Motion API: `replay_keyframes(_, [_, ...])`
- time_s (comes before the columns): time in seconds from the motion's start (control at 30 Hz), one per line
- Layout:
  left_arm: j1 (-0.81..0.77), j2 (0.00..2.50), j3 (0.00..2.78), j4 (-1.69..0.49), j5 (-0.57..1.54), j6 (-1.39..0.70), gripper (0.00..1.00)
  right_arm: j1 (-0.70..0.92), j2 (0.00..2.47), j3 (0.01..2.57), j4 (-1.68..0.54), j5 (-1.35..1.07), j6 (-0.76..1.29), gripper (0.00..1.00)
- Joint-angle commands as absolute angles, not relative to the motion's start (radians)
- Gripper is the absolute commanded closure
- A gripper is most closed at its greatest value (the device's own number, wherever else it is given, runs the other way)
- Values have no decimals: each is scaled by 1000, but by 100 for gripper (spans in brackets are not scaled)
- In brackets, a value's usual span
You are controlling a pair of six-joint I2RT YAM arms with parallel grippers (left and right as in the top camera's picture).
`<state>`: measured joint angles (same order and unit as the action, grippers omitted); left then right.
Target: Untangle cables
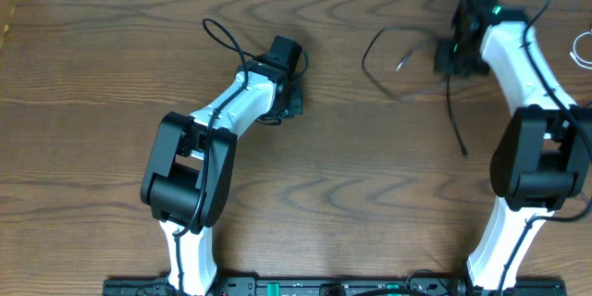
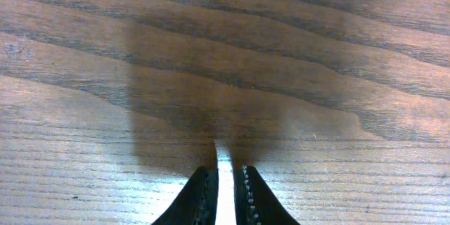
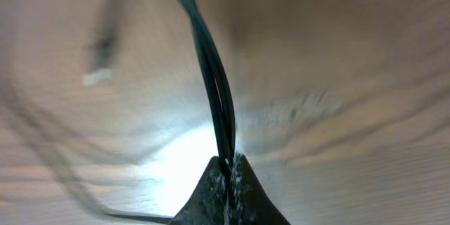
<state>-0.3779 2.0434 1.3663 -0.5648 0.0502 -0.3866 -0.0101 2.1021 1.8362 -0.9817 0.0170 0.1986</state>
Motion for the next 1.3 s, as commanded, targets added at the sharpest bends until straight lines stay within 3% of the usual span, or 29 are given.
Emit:
replay_keyframes(0.0, [-377, 2022, 1354, -564, 42, -374, 85, -39, 2018, 2003, -991, 17, 212, 99])
replay_keyframes(0.23, [-377, 2022, 1354, -564, 42, -374, 85, -107, 2013, 2184, -900, 34, 212, 99])
replay_keyframes(0.87, [-377, 2022, 1354, -559, 42, -375, 85, -325, 2131, 2184, -493, 76, 233, 99])
replay_keyframes(1.27, [-377, 2022, 1354, -553, 42, -378, 85, -388, 2342, 2184, -167, 100, 536, 99])
